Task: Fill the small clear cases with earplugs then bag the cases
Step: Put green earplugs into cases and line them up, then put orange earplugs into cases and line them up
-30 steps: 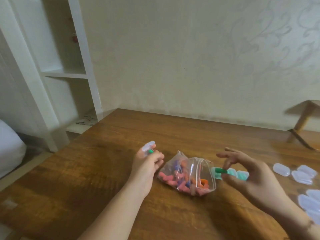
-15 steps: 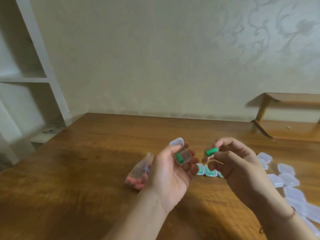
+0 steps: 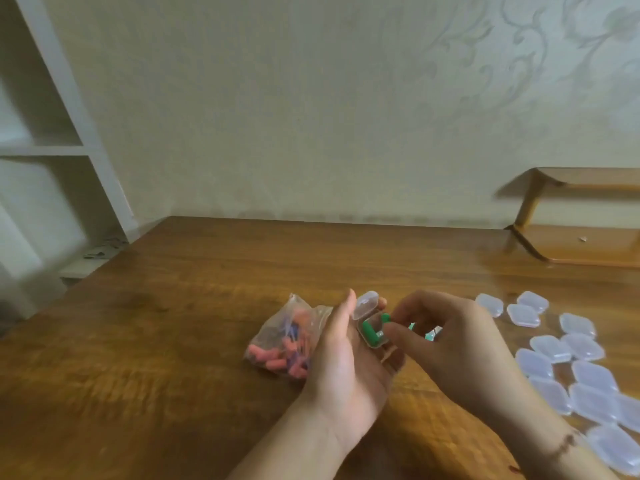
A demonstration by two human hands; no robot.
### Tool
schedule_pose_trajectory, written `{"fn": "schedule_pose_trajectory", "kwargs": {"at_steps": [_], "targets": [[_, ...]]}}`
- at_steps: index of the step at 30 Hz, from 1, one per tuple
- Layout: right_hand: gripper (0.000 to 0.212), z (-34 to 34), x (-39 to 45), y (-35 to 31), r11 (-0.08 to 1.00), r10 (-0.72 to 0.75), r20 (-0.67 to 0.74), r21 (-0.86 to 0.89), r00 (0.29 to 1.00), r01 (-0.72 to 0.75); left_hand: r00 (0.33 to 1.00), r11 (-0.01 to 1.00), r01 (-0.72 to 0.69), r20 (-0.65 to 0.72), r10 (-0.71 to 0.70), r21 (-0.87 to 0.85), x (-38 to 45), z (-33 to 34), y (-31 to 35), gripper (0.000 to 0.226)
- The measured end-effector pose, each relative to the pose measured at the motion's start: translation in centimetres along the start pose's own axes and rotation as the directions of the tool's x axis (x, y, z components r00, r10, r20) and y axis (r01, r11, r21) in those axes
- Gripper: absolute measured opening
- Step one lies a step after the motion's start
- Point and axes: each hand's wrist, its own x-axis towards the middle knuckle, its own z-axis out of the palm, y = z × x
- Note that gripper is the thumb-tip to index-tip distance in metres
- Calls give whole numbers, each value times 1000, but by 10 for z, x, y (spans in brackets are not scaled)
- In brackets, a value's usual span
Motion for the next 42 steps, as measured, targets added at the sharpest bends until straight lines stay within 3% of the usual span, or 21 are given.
{"fn": "schedule_pose_trajectory", "kwargs": {"at_steps": [4, 10, 15, 19, 22, 25, 30, 32, 34, 37, 39, 42], "targets": [[6, 10, -1, 4, 989, -51, -50, -140, 997, 44, 999, 1000, -13, 32, 14, -19, 1, -1, -3, 49], [4, 15, 0, 8, 984, -101, -44, -151, 994, 93, 997, 999, -1, 78, 5, -54, 1, -4, -3, 47], [11, 4, 7, 13, 999, -5, -161, 39, 987, 11, 999, 999, -2, 53, 5, -48, 2, -7, 0, 32], [12, -5, 12, 17, 982, 101, -65, 167, 993, -89, 989, 954, -151, 41, 146, 259, -1, -6, -2, 32], [3, -8, 12, 15, 968, 84, 86, 231, 993, -102, 945, 761, -324, 153, 289, 562, -2, -6, -6, 42], [15, -8, 11, 15, 938, 75, 215, 317, 974, -142, 900, 569, -434, 301, 316, 699, -4, -9, -9, 49], [16, -11, 11, 15, 859, 137, 271, 446, 953, -251, 861, 478, -504, 376, 343, 719, -2, -13, -9, 48], [15, -16, 12, 16, 856, 168, 231, 449, 958, -258, 801, 286, -559, 418, 428, 778, 0, -14, -11, 45], [15, -23, 14, 20, 898, 187, 161, 371, 969, -235, 695, 34, -597, 496, 521, 801, 5, -13, -12, 42], [14, -37, 15, 28, 955, 174, 115, 224, 978, -196, 589, -282, -557, 612, 528, 781, 8, 2, -12, 41], [15, -48, 14, 36, 974, 144, 73, 168, 987, -155, 590, -345, -549, 645, 485, 761, 12, 14, -13, 46], [13, -68, 15, 53, 982, 152, 22, 110, 988, -154, 669, -337, -541, 637, 383, 771, 23, 33, -20, 56]]}}
